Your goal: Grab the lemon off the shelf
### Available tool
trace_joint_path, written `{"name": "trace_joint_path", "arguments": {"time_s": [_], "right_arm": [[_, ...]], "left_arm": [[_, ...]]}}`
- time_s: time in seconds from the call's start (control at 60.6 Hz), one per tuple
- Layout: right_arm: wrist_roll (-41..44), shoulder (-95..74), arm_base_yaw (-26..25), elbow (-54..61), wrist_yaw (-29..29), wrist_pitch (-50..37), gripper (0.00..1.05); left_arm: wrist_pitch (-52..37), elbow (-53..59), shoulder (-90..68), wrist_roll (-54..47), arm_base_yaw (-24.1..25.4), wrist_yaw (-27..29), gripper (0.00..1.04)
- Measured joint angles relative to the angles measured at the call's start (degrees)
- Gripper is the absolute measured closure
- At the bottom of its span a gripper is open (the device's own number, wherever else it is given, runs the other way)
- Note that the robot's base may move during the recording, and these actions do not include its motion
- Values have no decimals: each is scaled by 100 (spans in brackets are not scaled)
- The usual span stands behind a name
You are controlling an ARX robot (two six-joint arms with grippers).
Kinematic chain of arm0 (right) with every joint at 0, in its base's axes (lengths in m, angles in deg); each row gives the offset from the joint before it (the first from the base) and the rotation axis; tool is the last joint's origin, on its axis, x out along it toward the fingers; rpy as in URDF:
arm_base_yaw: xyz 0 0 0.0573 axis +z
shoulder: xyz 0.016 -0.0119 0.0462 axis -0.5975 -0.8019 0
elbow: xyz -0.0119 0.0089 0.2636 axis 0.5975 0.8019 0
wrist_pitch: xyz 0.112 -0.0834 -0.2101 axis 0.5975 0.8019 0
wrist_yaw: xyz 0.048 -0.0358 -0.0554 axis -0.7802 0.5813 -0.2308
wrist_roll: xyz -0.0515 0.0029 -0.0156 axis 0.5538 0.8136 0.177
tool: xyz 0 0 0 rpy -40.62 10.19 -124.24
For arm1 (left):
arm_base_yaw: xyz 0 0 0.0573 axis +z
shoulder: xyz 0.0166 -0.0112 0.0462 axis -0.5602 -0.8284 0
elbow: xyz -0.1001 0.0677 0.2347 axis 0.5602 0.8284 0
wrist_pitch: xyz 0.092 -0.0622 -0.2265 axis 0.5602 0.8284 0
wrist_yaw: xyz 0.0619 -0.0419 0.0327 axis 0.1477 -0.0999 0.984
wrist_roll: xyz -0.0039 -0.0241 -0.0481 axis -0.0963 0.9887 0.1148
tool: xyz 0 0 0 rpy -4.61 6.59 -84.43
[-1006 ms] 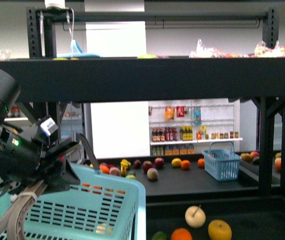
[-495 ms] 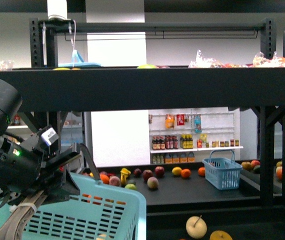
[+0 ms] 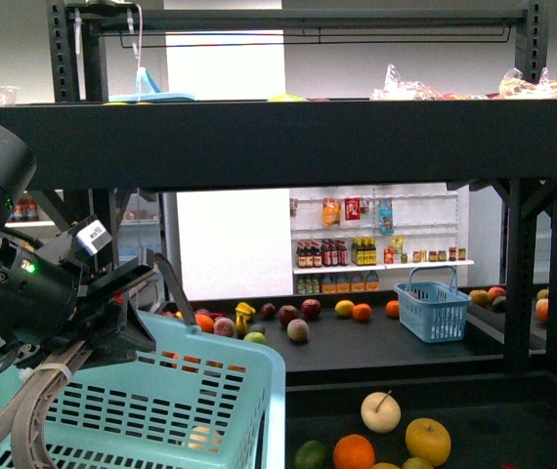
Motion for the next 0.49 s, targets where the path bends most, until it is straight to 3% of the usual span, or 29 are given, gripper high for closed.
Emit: {"name": "trace_joint_path", "arguments": {"time_s": [0.099,0.231,0.495], "right_arm": [[2,0,0,0,0,0,23],[0,0,0,0,0,0,2],[2,0,0,0,0,0,2]], "left_arm": [[-474,22,-22,284,57,-378,78],[-1102,-52,-76,1060,186,59,78],[-1342,-809,-348,3731,1067,2319,78]]}}
